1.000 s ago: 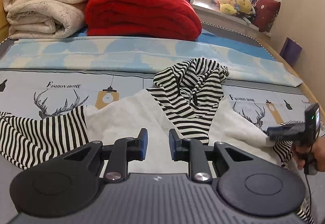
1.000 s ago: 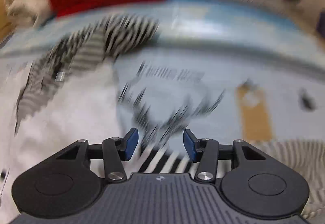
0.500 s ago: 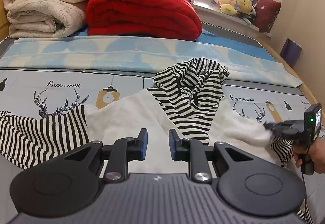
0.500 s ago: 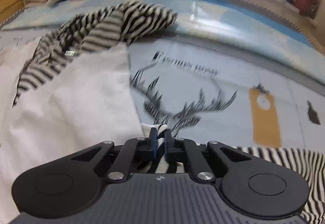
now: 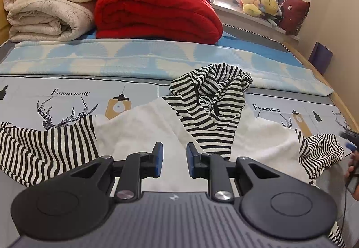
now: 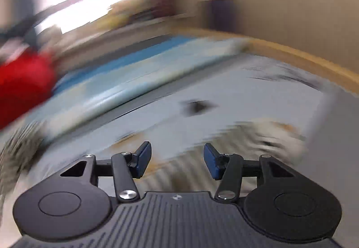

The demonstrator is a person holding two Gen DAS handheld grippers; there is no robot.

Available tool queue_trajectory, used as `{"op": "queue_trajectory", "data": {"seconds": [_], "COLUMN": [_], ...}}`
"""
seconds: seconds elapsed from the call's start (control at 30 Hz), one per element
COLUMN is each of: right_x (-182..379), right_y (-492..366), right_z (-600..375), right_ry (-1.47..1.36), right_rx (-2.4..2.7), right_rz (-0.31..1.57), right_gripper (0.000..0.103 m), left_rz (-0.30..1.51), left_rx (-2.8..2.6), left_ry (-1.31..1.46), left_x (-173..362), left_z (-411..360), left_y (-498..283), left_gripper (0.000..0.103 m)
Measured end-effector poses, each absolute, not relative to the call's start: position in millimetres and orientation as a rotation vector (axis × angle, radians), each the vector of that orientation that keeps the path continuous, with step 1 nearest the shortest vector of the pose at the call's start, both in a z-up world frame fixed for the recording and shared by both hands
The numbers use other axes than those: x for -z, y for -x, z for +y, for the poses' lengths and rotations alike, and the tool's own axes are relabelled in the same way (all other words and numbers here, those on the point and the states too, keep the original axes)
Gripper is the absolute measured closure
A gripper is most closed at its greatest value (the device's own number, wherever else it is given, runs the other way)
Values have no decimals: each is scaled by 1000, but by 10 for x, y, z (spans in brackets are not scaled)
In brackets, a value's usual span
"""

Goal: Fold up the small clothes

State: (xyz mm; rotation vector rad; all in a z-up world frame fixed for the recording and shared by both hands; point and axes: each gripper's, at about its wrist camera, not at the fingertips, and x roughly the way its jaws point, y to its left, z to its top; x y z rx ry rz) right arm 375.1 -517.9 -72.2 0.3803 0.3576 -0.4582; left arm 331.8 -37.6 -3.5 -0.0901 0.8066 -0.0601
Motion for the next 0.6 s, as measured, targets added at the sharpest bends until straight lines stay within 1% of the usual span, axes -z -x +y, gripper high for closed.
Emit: {"op": "queue_trajectory", "data": {"seconds": [0.1,0.13,0.17,0.27,0.33,0.43,0.47,0.5,0.53,0.57,0.6], "right_x": [814,857,922,1150,1235,1328,1322,1315,1316,1313,1276], "right_y": [-3467,-3411,-3386,-3395,-3408,-3456,-3474,-3493,-3513,-3525,-3528], "right_z": [-5668,-5801,-5939,-6277,-6373,-6393,-6379,-6373,-6385,-6393,-6402], "right_ry": [-534,-577,-635,-853,-891,-928,-910,-902,-909,-916,-903], "right_rx": [654,682,677,530,550,579,578,566,541,522,516], "right_rz": [323,324,338,368,393,413,414,415,412,405,397], "right_gripper": [48,47,43,44,44,49,59,76,83,97,99], "left_rz": [803,803,804,811,818,820,819,819,819,819,819], "left_rx": [68,69,71,70,68,65,63,61,58,56,53], "left_ry": [74,70,63,45,36,21,19,18,20,21,20], "left_x": [39,44,55,94,128,151,154,158,161,162,164], "left_z": [-424,-439,-459,-496,-515,-527,-530,-527,-521,-514,-507], "left_y": [-3314,-3317,-3317,-3325,-3327,-3326,-3333,-3336,-3338,-3342,-3343], "left_gripper": [78,78,78,78,78,78,78,78,78,78,78]}}
